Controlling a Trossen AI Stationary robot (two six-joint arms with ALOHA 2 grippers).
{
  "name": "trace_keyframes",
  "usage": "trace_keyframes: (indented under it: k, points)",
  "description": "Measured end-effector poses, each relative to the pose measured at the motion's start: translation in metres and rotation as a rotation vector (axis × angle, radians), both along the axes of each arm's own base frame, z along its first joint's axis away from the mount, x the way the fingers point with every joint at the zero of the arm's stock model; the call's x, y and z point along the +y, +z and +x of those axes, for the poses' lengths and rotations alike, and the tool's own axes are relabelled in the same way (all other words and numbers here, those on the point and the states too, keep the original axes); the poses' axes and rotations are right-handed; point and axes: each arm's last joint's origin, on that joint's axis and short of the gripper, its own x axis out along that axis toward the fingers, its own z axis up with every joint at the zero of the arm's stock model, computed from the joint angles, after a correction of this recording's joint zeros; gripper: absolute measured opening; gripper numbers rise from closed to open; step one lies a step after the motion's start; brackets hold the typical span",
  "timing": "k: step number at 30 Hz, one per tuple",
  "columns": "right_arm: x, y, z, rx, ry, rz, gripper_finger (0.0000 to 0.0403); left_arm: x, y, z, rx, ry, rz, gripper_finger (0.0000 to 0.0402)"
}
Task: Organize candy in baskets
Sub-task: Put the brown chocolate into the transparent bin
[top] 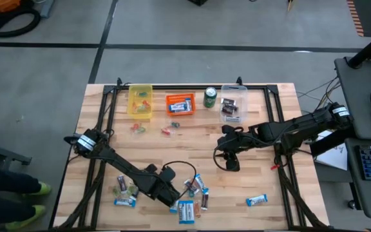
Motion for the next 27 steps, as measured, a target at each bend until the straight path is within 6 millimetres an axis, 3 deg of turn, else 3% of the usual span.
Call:
trace_keyframes:
  k: [10, 16, 21, 27]
  points:
    - [0.000, 0.000, 0.000, 0.000, 0.000, 0.000, 0.0123, 0.007, 0.035, -0.006, -0.076, -0.134, 0.075, 0.0001]
    - [0.000, 0.000, 0.000, -0.001, -0.006, 0.006, 0.0123, -0.003, 0.034, -0.005, -0.125, -0.085, 0.002, 0.0006]
    - [0.000, -0.001, 0.000, -0.009, 0.002, 0.000, 0.0123, -0.008, 0.029, -0.005, -0.077, -0.008, -0.137, 0.0053]
    - [0.000, -0.001, 0.001, -0.017, 0.000, 0.003, 0.0123, -0.008, 0.023, -0.007, -0.033, 0.007, -0.133, 0.0141]
